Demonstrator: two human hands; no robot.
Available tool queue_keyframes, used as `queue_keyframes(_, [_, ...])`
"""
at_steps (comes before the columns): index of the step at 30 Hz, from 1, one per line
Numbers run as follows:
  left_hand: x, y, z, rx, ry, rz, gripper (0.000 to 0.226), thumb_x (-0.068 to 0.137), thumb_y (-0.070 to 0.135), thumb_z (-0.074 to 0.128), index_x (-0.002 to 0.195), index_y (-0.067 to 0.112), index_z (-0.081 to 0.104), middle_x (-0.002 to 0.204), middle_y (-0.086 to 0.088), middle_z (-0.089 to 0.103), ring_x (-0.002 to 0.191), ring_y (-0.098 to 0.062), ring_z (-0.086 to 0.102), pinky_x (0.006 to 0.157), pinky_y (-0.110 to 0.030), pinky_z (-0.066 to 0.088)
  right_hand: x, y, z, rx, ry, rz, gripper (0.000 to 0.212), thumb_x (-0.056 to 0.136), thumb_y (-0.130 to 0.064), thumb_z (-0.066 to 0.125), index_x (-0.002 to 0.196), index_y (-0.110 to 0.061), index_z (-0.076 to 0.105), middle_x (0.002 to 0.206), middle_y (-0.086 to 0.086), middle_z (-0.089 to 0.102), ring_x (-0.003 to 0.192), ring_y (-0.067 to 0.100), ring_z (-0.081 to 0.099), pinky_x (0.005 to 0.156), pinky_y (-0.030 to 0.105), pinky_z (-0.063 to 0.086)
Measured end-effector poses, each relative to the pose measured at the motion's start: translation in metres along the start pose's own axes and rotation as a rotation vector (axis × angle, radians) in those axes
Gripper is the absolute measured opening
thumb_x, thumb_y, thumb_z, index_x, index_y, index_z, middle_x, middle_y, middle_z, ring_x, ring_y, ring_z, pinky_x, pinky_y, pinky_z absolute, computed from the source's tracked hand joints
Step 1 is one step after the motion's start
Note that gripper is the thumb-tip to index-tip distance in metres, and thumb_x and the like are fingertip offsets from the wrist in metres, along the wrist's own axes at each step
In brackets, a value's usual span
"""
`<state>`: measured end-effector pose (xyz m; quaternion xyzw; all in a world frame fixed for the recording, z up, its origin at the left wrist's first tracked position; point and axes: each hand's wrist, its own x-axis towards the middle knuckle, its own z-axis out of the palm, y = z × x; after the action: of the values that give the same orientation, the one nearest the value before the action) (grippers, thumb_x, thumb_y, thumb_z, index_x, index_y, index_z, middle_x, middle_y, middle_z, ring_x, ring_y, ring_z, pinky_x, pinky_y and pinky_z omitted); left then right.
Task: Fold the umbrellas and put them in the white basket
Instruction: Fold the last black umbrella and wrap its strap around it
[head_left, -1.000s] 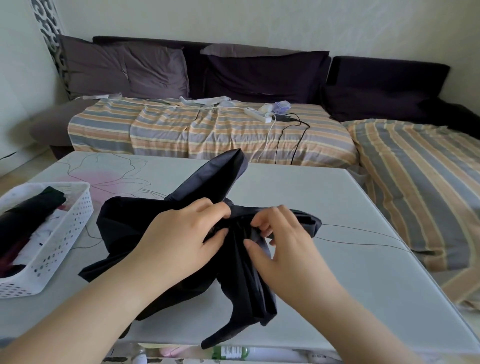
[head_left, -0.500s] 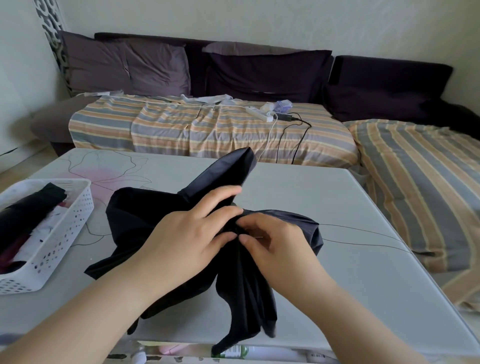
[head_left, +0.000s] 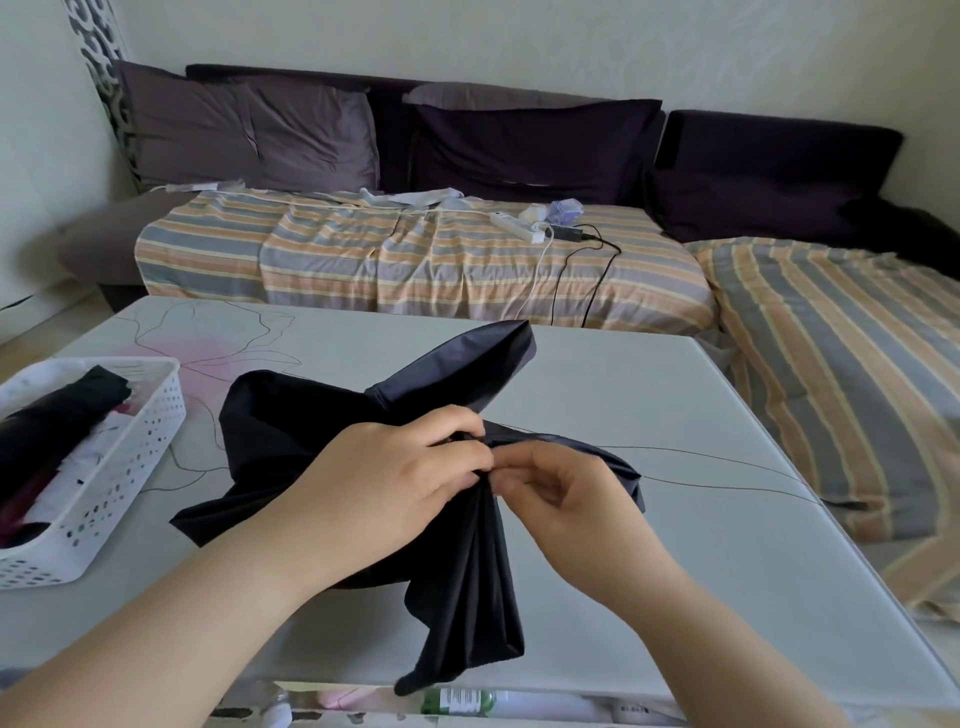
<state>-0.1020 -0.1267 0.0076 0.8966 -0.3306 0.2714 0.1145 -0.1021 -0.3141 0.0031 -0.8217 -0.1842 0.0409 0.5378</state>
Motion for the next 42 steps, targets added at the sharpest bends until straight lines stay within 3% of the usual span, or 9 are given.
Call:
queue_keyframes(4, [0.000,-0.001,0.002,0.040,-0.011,0.002,0.028,0.089,0.031,0.045,0.087,0.019,0.069,0.101,0.006,0.063,0.041,-0.010,0.045,0.037,-0.022,0.038,-0.007,0.008,-0.008,0.003,0.019,-0.001,0.025,0.091,-0.006,0.059,0.093,-0.030,0.064,0.086,-0.016,0.072,0.088,-0.003,0.066,0.079,0.009,0.046])
queue_keyframes(7, [-0.001,0.000,0.002,0.064,0.000,0.008,0.029,0.089,0.032,0.045,0.089,0.017,0.069,0.100,0.004,0.063,0.040,-0.012,0.044,0.037,-0.023,0.037,-0.008,0.020,-0.017,-0.414,0.250,-0.180,0.025,0.082,-0.007,0.070,0.088,-0.028,0.056,0.074,-0.015,0.060,0.077,0.006,0.060,0.071,0.017,0.046])
queue_keyframes(11, [-0.002,-0.001,-0.001,0.098,-0.019,0.026,0.029,0.086,0.032,0.045,0.088,0.017,0.069,0.101,0.003,0.064,0.040,-0.011,0.042,0.039,-0.019,0.034,-0.005,0.042,-0.037,-0.837,0.365,-0.408,0.036,0.068,-0.007,0.083,0.096,-0.017,0.061,0.089,-0.001,0.052,0.078,0.024,0.052,0.069,0.035,0.048])
queue_keyframes(20, [0.002,0.000,0.002,0.089,-0.080,0.008,0.024,0.080,0.030,0.044,0.087,0.021,0.065,0.115,0.004,0.062,0.038,-0.014,0.047,0.038,-0.019,0.038,0.019,0.028,-0.026,-0.824,0.261,-0.604,0.027,0.076,-0.014,0.063,0.101,-0.022,0.056,0.087,-0.005,0.063,0.079,0.018,0.056,0.073,0.027,0.040])
queue_keyframes(25, [0.005,-0.004,0.003,0.094,-0.078,-0.003,0.025,0.079,0.024,0.042,0.082,0.017,0.066,0.094,0.006,0.061,0.039,-0.017,0.048,0.035,-0.025,0.041,0.026,0.025,-0.017,-0.923,0.232,-0.644,0.005,0.075,-0.021,0.067,0.078,-0.018,0.065,0.073,-0.004,0.058,0.067,0.022,0.055,0.062,0.031,0.046])
queue_keyframes(28, [0.005,-0.012,-0.008,0.074,-0.078,-0.036,0.026,0.078,0.025,0.042,0.079,0.020,0.067,0.088,0.012,0.061,0.041,-0.005,0.042,0.040,-0.016,0.034,0.027,0.023,-0.020,-0.895,0.278,-0.587,0.012,0.072,-0.027,0.068,0.069,-0.018,0.061,0.069,-0.006,0.056,0.062,0.020,0.054,0.060,0.028,0.044])
queue_keyframes(33, [0.012,-0.030,-0.044,0.000,-0.104,-0.055,0.017,0.073,0.023,0.052,0.080,0.025,0.068,0.089,0.017,0.062,0.063,0.002,0.043,0.057,-0.012,0.036,0.021,0.010,-0.025,-0.757,0.285,-0.611,0.009,0.076,-0.017,0.066,0.080,-0.018,0.059,0.071,-0.008,0.058,0.063,0.016,0.054,0.056,0.025,0.045])
queue_keyframes(37, [0.006,-0.027,-0.059,-0.005,-0.147,-0.017,0.020,0.075,0.028,0.047,0.082,0.029,0.066,0.091,0.018,0.061,0.057,-0.001,0.045,0.051,-0.011,0.037,0.012,0.000,-0.023,-0.726,0.264,-0.697,0.010,0.081,-0.008,0.063,0.086,-0.016,0.061,0.080,-0.005,0.059,0.070,0.017,0.052,0.065,0.026,0.042])
queue_keyframes(42, [-0.006,-0.011,-0.056,0.053,-0.103,0.011,0.025,0.076,0.028,0.043,0.081,0.027,0.068,0.089,0.015,0.062,0.056,0.000,0.029,0.048,-0.010,0.027,0.000,-0.004,-0.014,-0.824,0.238,-0.652,0.016,0.085,-0.030,0.053,0.088,-0.024,0.067,0.082,-0.006,0.052,0.074,0.015,0.043,0.069,0.025,0.034])
